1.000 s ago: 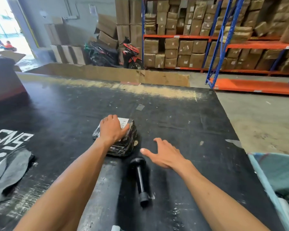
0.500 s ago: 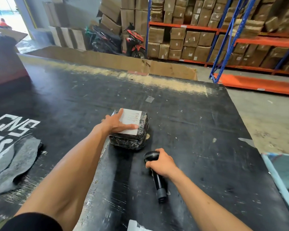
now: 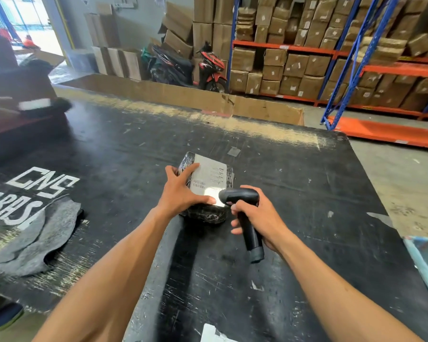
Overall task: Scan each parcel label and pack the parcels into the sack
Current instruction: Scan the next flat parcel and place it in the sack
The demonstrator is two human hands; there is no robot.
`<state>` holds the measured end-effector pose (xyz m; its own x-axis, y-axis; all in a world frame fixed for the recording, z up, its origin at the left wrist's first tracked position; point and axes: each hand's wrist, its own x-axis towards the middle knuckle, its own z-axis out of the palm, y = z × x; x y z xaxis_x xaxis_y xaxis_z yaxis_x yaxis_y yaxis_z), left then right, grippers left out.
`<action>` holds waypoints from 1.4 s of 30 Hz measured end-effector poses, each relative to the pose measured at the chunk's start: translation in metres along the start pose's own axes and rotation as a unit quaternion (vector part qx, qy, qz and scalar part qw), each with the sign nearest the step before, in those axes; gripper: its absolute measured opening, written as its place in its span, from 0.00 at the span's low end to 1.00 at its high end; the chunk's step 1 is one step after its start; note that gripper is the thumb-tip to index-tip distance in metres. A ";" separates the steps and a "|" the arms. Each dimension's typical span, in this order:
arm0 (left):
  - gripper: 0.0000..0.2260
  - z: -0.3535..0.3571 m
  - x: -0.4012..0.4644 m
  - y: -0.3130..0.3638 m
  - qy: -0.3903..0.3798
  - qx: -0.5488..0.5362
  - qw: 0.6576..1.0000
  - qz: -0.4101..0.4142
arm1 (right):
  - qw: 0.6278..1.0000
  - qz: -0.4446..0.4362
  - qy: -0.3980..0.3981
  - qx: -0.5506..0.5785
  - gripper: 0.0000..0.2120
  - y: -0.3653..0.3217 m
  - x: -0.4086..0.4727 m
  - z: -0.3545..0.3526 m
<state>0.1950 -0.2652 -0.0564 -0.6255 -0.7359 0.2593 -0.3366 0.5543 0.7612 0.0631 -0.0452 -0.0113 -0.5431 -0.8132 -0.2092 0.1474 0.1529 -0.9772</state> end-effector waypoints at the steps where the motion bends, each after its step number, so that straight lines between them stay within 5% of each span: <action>1: 0.51 0.002 -0.002 0.002 0.009 -0.004 1.000 0.012 | 1.000 -0.011 0.002 -0.004 0.23 -0.004 -0.002 0.004; 12: 0.51 0.017 -0.034 0.025 0.152 -0.002 0.988 0.035 | 0.994 -0.075 0.034 -0.078 0.22 -0.039 -0.012 0.038; 35: 0.52 0.017 -0.034 0.064 0.172 -0.002 0.984 0.057 | 0.984 -0.108 0.077 -0.117 0.25 -0.066 -0.027 0.030; 42: 0.48 0.010 -0.026 0.069 0.205 -0.054 0.977 -0.010 | 0.987 -0.092 0.075 -0.107 0.25 -0.059 -0.027 0.025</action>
<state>0.1811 -0.2044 -0.0167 -0.2774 -0.8526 0.4428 -0.2569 0.5099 0.8210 0.0896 -0.0462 0.0532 -0.6636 -0.7480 -0.0142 -0.1343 0.1377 -0.9813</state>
